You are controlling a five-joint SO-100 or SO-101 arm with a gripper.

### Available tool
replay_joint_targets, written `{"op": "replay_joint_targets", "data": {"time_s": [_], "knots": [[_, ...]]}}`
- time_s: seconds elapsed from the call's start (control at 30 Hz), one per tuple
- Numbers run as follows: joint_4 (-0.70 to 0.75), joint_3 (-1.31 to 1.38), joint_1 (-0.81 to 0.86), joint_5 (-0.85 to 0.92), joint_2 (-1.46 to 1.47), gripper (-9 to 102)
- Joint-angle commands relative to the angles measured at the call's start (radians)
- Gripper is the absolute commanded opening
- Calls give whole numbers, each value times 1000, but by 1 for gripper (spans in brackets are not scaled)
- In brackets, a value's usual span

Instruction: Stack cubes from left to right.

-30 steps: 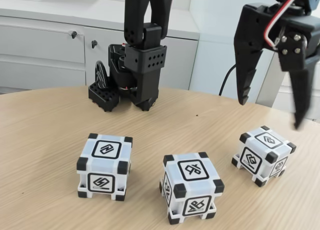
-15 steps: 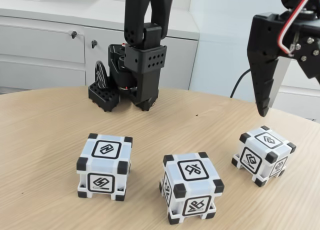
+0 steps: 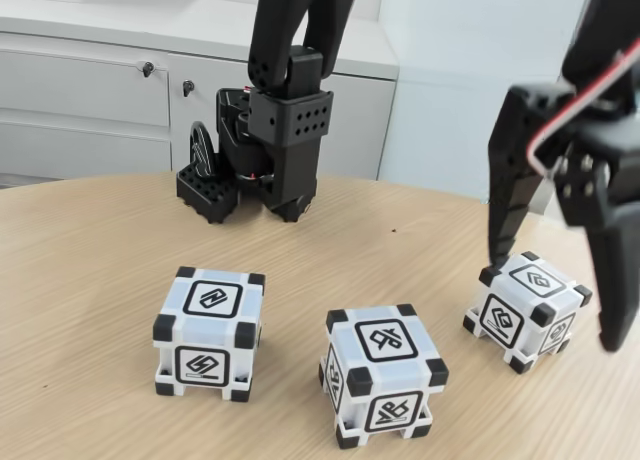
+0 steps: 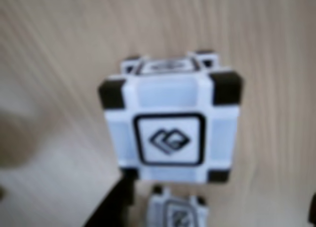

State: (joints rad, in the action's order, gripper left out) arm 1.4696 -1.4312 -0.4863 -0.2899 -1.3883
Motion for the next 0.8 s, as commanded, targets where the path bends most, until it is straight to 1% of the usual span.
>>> {"op": "replay_joint_targets", "data": {"time_s": [0.0,0.27,0.57,0.77], "knots": [[-12,20,-5,48,21,34],[2,21,-6,69,-12,34],[3,20,-8,101,-192,33],[5,5,-11,130,-176,34]]}}
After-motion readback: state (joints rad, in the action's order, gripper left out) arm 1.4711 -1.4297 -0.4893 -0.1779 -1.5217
